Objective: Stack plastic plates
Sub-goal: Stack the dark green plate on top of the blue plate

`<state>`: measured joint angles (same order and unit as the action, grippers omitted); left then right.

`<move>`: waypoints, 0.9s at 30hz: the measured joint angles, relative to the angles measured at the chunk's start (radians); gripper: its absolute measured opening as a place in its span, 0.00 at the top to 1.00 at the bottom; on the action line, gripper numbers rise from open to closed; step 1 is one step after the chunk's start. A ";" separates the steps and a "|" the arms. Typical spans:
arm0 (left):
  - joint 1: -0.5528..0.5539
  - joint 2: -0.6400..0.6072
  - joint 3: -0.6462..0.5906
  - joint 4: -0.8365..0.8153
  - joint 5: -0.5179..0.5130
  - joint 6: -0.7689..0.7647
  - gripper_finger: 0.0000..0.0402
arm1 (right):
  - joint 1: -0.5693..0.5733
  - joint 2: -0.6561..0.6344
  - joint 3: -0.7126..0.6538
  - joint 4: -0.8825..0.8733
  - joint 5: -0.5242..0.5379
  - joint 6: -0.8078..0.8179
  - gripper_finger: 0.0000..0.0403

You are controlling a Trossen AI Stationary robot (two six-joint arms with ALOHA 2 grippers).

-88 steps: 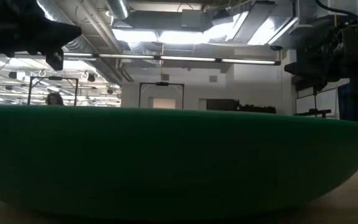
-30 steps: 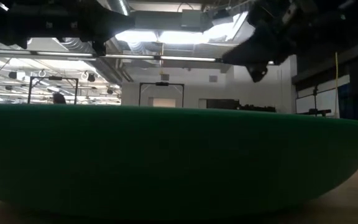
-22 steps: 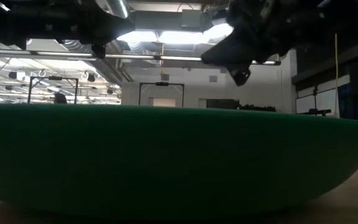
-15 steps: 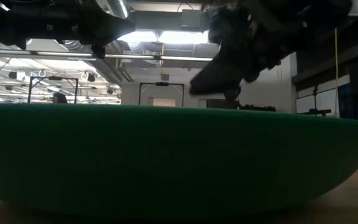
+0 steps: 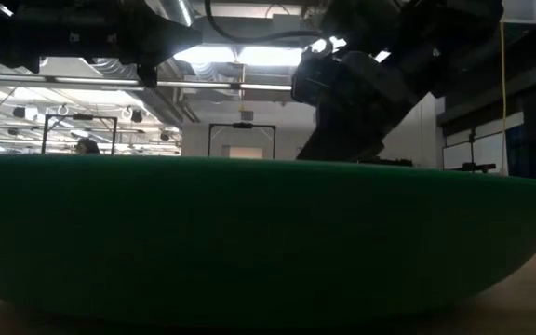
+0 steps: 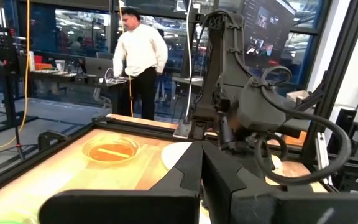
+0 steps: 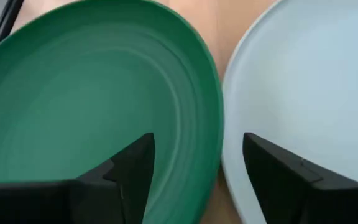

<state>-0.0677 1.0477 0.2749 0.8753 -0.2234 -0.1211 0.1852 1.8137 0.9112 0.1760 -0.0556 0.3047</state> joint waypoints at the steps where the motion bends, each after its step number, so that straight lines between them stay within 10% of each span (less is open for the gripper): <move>1: 0.000 0.000 0.000 0.000 0.000 0.000 1.00 | 0.000 0.000 0.000 -0.002 0.010 -0.003 0.45; 27: -0.016 0.000 0.000 0.026 -0.002 -0.005 1.00 | 0.018 0.038 -0.001 0.003 0.010 -0.059 0.86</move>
<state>-0.0834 1.0473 0.2749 0.9013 -0.2253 -0.1262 0.2028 1.8515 0.9100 0.1794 -0.0456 0.2457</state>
